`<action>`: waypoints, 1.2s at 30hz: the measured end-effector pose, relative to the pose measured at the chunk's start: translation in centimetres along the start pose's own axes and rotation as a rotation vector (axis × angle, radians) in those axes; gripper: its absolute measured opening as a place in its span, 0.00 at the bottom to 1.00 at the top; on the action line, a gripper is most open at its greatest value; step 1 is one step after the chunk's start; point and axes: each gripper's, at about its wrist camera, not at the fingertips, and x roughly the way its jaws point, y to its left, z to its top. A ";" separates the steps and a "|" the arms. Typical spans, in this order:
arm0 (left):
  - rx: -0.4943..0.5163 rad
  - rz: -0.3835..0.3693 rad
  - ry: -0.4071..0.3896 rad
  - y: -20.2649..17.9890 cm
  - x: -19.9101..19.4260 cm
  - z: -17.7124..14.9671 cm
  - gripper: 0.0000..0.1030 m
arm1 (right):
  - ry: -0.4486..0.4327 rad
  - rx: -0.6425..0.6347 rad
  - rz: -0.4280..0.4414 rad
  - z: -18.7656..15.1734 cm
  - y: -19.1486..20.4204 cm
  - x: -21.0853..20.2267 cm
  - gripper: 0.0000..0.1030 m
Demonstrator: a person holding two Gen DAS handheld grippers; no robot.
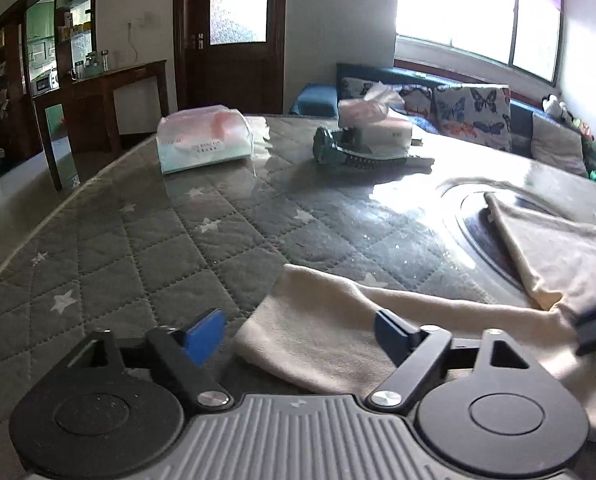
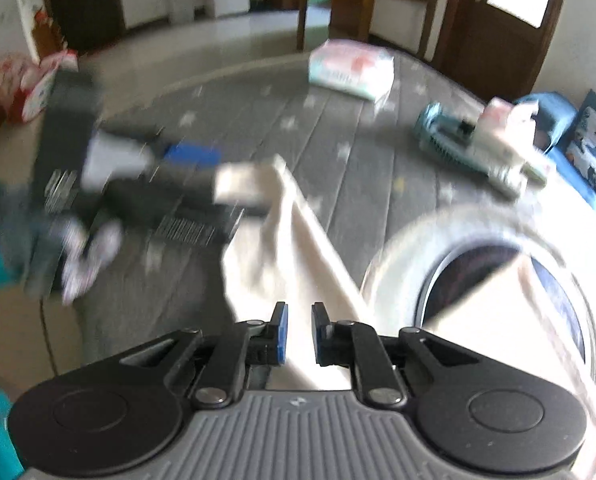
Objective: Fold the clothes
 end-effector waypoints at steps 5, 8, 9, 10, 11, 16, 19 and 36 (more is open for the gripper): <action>0.038 0.003 -0.006 -0.6 0.8 0.1 0.71 | 0.045 -0.041 0.019 -3.2 1.6 0.4 0.18; 0.078 0.017 -0.019 -0.9 1.1 0.4 0.61 | 0.053 -0.049 0.004 -4.1 2.2 1.2 0.18; 0.092 0.023 -0.024 -1.1 1.2 0.5 0.56 | 0.041 -0.047 -0.010 -4.3 2.3 1.3 0.17; 0.106 0.034 -0.029 -1.2 1.3 0.6 0.54 | 0.032 -0.040 -0.021 -4.5 2.3 1.2 0.17; 0.121 0.048 -0.034 -1.3 1.4 0.7 0.52 | 0.028 -0.030 -0.025 -4.6 2.3 1.2 0.17; 0.165 0.082 -0.040 -1.4 2.4 1.4 0.47 | 0.015 -0.010 0.009 -5.3 2.4 0.7 0.02; 0.180 0.100 -0.039 -1.4 2.9 1.9 0.47 | 0.029 -0.021 0.071 -5.7 2.5 0.1 0.02; 0.190 0.046 -0.039 -3.4 1.5 3.0 0.61 | -0.110 0.212 -0.028 -9.9 -2.5 -6.3 0.20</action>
